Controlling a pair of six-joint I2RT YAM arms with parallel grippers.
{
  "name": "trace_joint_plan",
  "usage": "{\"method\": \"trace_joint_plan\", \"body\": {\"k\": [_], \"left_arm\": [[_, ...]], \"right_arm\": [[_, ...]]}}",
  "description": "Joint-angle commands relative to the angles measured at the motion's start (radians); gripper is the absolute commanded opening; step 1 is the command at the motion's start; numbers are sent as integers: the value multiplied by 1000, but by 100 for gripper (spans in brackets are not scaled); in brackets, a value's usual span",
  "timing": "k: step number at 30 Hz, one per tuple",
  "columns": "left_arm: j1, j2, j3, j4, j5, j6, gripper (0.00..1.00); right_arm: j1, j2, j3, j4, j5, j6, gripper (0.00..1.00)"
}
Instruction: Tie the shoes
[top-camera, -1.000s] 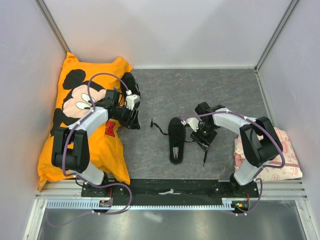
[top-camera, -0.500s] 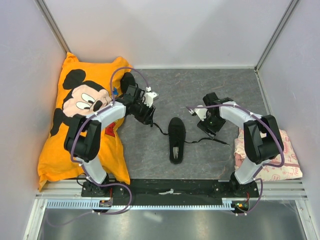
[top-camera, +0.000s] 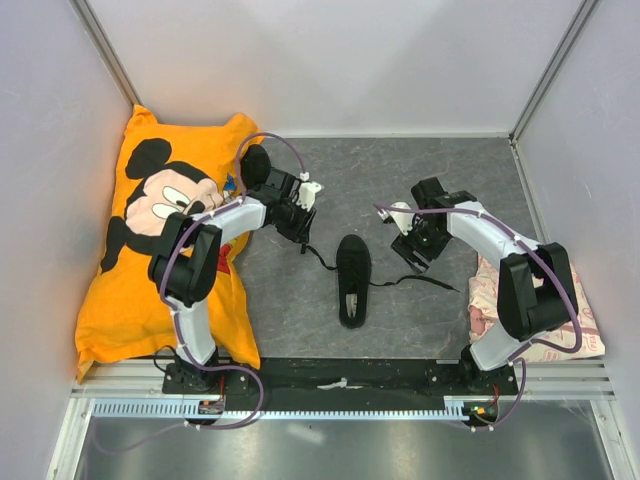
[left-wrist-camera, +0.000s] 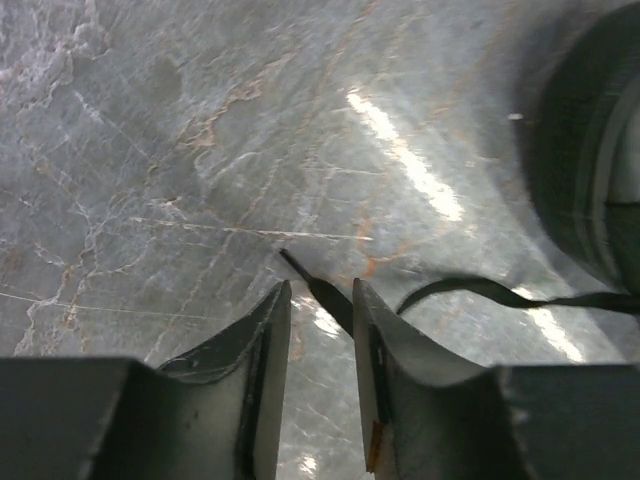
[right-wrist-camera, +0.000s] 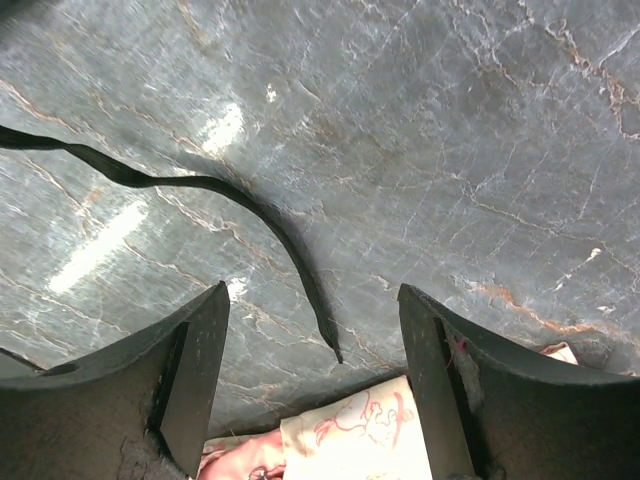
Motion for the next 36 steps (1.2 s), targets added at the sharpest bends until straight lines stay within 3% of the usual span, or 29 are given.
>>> {"method": "trace_joint_plan", "body": {"k": [1, 8, 12, 14, 17, 21, 23, 24, 26, 28, 30, 33, 35, 36], "left_arm": [[-6, 27, 37, -27, -97, 1, 33], [17, -100, -116, -106, -199, 142, 10], [93, -171, -170, -133, -231, 184, 6], [130, -239, -173, -128, -161, 196, 12], [159, -391, -199, -98, 3, 237, 42], [159, -599, -231, -39, 172, 293, 56], [159, -669, -234, -25, 204, 334, 61], [159, -728, -243, -10, 258, 354, 63], [156, -781, -263, 7, 325, 423, 75], [155, -826, -302, -4, 440, 457, 72], [140, -835, -305, -91, 564, 655, 87], [-4, -781, -300, -163, 417, 793, 89], [-55, -693, -290, -203, 413, 898, 81], [-63, -663, -282, -200, 405, 918, 80]], "right_arm": [[-10, -36, 37, -14, -37, 18, 77], [-35, -63, 18, -13, -58, -2, 76], [-49, -76, 26, -14, -86, -2, 77], [-53, -87, 34, -13, -106, -3, 77], [-57, -118, 48, -11, -147, -14, 79], [-63, -206, 61, 52, -190, -13, 82], [-66, -312, 45, 113, -201, 0, 90], [-67, -352, 14, 189, -201, 9, 98], [-67, -464, -26, 275, -216, 26, 98], [-66, -535, -87, 389, -250, 49, 98], [-66, -561, -136, 426, -322, 35, 98], [-64, -570, -135, 353, -390, -101, 98], [-35, -502, -109, 301, -355, -121, 98], [-37, -469, -71, 185, -364, -162, 98]]}}
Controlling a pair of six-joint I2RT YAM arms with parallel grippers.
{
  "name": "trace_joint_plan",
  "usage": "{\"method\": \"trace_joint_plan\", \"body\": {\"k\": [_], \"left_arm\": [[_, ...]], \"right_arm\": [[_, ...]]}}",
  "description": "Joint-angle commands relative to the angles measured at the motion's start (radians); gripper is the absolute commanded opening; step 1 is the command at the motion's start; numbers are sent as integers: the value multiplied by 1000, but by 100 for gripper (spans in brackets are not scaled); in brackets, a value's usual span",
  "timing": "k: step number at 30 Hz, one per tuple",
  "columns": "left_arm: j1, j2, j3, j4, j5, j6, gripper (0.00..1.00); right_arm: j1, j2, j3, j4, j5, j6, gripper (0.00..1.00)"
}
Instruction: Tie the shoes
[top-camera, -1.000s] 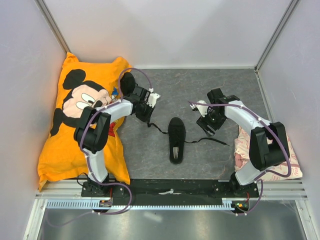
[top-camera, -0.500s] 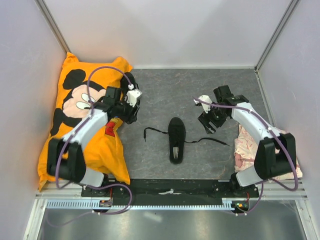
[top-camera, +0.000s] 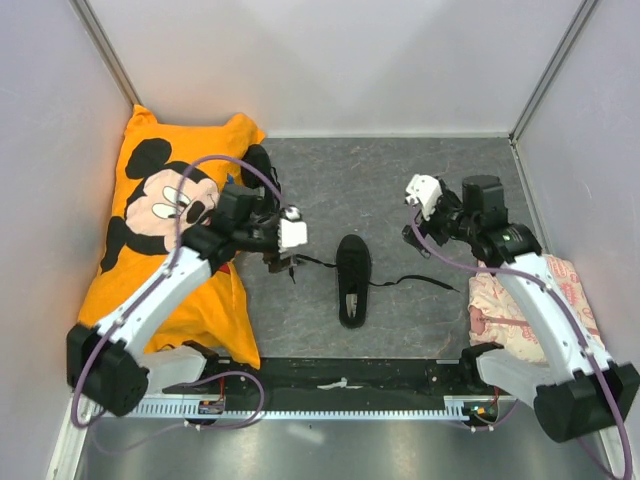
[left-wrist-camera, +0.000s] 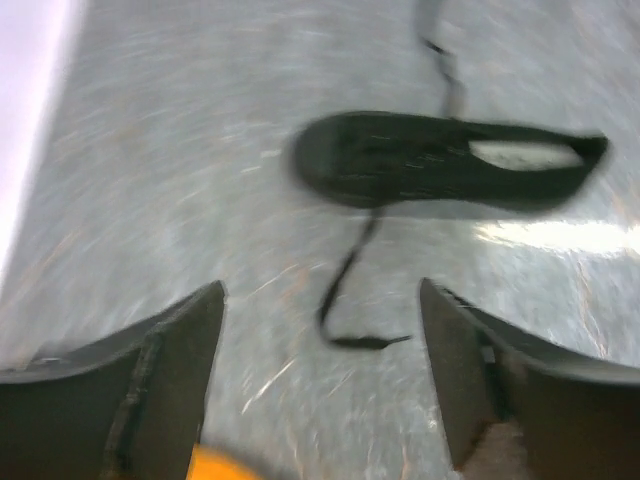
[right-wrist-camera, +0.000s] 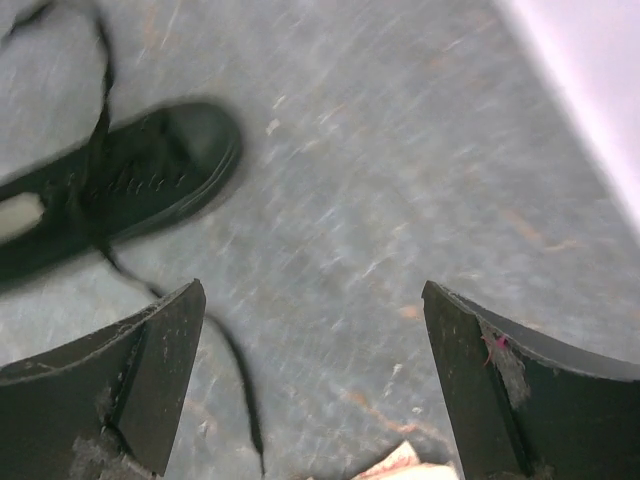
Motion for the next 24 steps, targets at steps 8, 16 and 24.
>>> {"method": "trace_joint_plan", "body": {"k": [8, 16, 24], "left_arm": [[-128, 499, 156, -98, -52, 375, 41], [-189, 642, 201, -5, -105, 406, 31], [-227, 697, 216, 9, -170, 430, 35]], "right_arm": [[15, 286, 12, -333, 54, -227, 98], [13, 344, -33, -342, 116, -199, 98], [7, 350, -50, -341, 110, -198, 98]]}}
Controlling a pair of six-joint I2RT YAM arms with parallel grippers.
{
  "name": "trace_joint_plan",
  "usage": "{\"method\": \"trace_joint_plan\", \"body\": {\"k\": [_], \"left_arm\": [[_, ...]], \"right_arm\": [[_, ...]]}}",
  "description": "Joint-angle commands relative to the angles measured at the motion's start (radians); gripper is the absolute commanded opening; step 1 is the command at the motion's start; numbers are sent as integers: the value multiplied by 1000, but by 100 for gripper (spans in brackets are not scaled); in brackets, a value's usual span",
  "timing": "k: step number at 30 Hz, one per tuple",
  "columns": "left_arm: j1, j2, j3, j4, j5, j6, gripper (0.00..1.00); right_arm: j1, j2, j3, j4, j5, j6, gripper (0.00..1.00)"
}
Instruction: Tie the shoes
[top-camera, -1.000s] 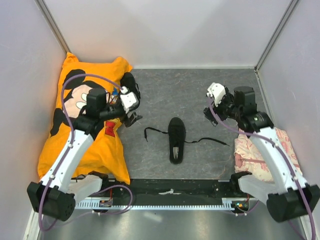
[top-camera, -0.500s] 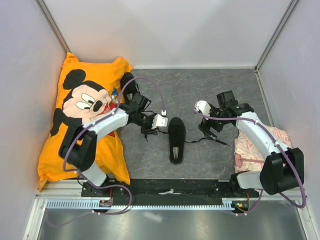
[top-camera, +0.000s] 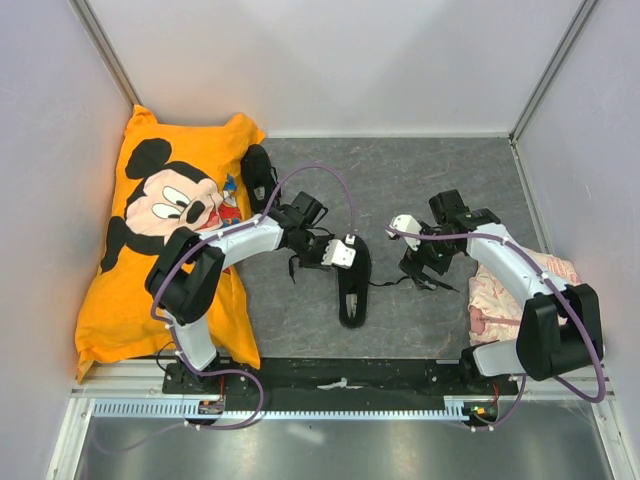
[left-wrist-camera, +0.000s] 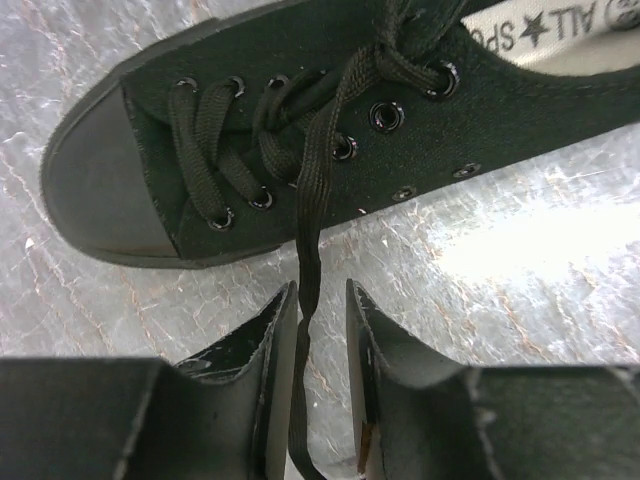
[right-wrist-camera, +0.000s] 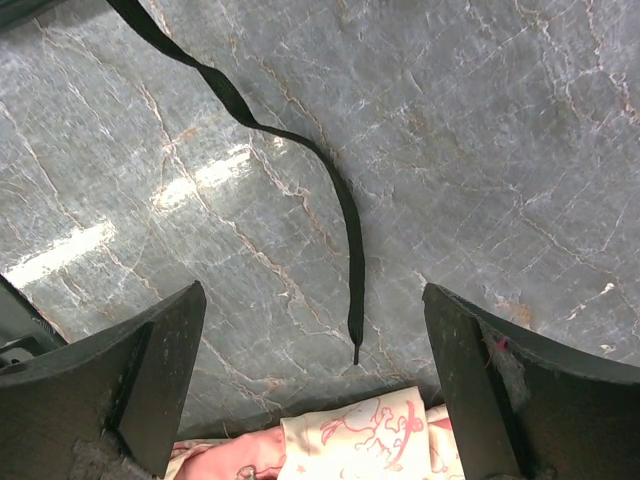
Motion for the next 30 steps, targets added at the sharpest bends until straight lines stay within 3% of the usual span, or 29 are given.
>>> {"method": "trace_joint_plan", "body": {"k": [1, 4, 7, 13, 19, 25, 30], "left_arm": [[-18, 21, 30, 46, -45, 55, 36], [-25, 26, 22, 66, -66, 48, 36], [-28, 21, 13, 69, -73, 41, 21], [-26, -68, -50, 75, -39, 3, 2], [-26, -193, -108, 95, 55, -118, 2], [-23, -236, -135, 98, 56, -149, 2], [-23, -290, -117, 103, 156, -258, 2]], "right_arm": [[-9, 5, -13, -4, -3, -7, 98], [-12, 9, -19, -1, -4, -5, 98], [-13, 14, -31, 22, 6, 4, 98], [-15, 45, -61, 93, 45, 56, 98], [-12, 80, -48, 130, 46, 93, 98], [-13, 86, -36, 134, 42, 99, 98], [-12, 94, -47, 151, 34, 111, 96]]}}
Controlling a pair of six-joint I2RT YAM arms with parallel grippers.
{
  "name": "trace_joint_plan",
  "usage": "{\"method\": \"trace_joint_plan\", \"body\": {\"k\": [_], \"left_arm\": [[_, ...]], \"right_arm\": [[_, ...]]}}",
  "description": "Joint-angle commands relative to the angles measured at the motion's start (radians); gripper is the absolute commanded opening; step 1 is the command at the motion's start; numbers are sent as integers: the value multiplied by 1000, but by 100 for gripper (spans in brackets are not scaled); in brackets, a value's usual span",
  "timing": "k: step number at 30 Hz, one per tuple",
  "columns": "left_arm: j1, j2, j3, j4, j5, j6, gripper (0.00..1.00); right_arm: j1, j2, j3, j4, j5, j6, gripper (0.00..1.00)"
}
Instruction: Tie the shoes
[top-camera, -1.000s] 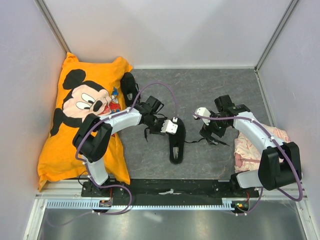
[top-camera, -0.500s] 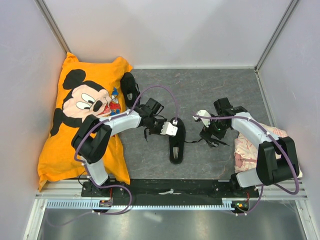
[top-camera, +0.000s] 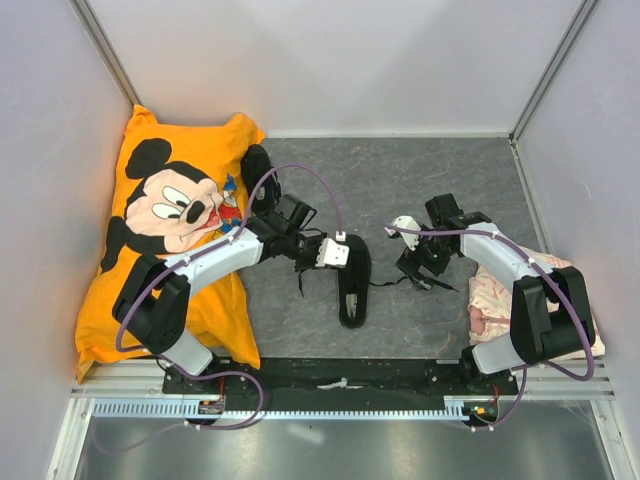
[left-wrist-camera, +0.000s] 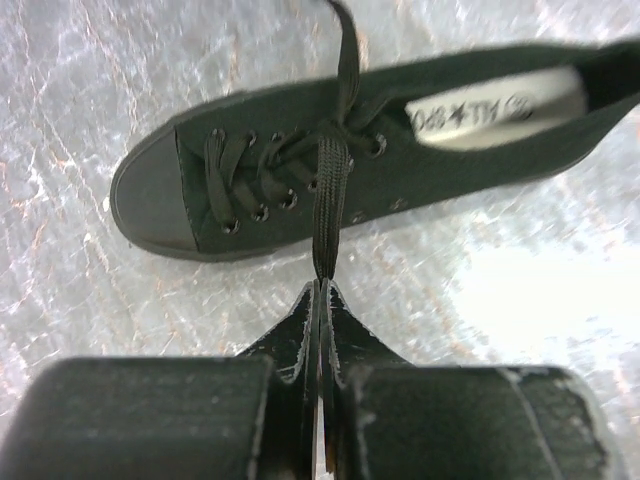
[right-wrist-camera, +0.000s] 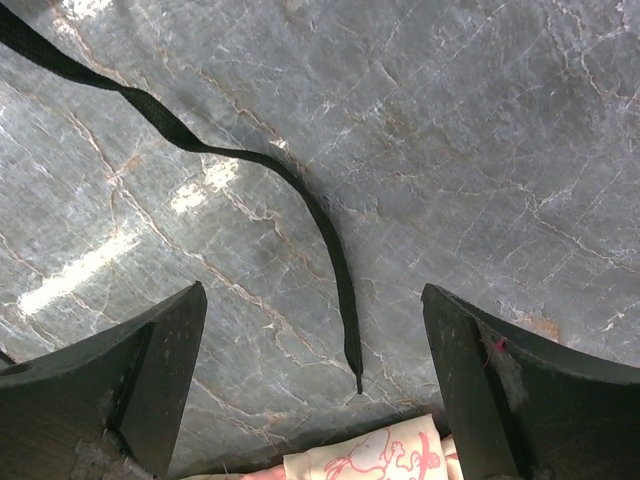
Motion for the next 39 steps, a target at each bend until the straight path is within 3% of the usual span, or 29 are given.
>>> {"method": "trace_joint_plan", "body": {"k": [1, 15, 24, 27, 31, 39], "left_arm": [[-1, -72, 16, 35, 121, -175, 2], [-3, -124, -43, 180, 196, -503, 1], [-3, -130, -72, 249, 196, -559, 2], [-3, -129, -75, 253, 195, -551, 2], [-3, -135, -83, 255, 203, -537, 2], [-4, -161, -109, 256, 212, -490, 1]], "right_arm": [[-2, 13, 5, 33, -9, 21, 96], [-2, 46, -41, 130, 103, 24, 75], [-1, 87, -64, 154, 97, 29, 54], [-1, 88, -74, 147, 86, 30, 41], [-1, 67, -14, 110, 36, 55, 2], [10, 44, 316, 97, -206, 235, 0]]}}
